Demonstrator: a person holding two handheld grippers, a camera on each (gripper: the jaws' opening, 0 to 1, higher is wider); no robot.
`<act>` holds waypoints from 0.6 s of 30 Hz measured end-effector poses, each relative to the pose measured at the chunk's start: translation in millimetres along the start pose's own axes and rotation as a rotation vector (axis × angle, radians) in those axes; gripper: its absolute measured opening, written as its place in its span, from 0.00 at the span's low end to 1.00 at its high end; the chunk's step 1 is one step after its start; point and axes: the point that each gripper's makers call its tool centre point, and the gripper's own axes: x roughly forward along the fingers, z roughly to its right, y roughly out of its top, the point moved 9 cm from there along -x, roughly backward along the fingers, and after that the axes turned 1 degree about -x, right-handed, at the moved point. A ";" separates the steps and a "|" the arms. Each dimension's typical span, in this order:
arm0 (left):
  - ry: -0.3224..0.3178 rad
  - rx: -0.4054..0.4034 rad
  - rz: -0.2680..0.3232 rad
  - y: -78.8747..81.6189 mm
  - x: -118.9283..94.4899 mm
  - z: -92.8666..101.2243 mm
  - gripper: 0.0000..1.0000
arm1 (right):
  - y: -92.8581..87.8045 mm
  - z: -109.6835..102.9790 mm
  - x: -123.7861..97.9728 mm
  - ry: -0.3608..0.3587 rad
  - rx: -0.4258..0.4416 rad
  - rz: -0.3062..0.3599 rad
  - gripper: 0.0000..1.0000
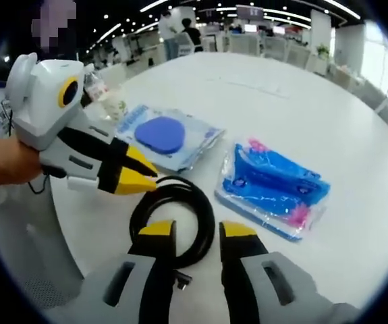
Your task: Arrange the tabletop items into an orderly group along one side of the table until the central work area is clear of visible clutter.
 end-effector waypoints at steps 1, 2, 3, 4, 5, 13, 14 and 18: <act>-0.001 0.000 0.009 1.2 -0.7 0.5 0.03 | 0.2 0.6 -0.5 -0.006 -0.005 0.005 0.18; -0.004 0.001 0.019 2.4 -0.9 1.1 0.01 | 0.3 1.4 -0.8 -0.009 -0.014 0.013 0.12; -0.013 0.009 0.034 4.3 -1.1 2.4 0.00 | 0.0 2.9 -1.2 -0.012 -0.023 0.017 0.05; -0.012 0.011 0.043 5.9 -1.3 2.8 0.00 | -1.2 3.9 -2.0 -0.018 -0.028 0.013 0.02; -0.008 0.013 0.032 5.2 -1.4 2.7 0.00 | -2.0 4.0 -1.6 -0.022 -0.022 0.015 0.01; -0.021 0.032 -0.005 -0.8 9.2 6.1 0.00 | -7.5 8.2 3.9 -0.022 -0.006 -0.002 0.01; -0.021 0.033 -0.009 -1.7 10.2 6.2 0.00 | -8.1 7.9 5.1 -0.021 -0.007 -0.004 0.01; -0.027 0.027 -0.025 -5.5 13.7 5.8 0.00 | -9.2 8.8 8.2 -0.020 -0.010 -0.014 0.01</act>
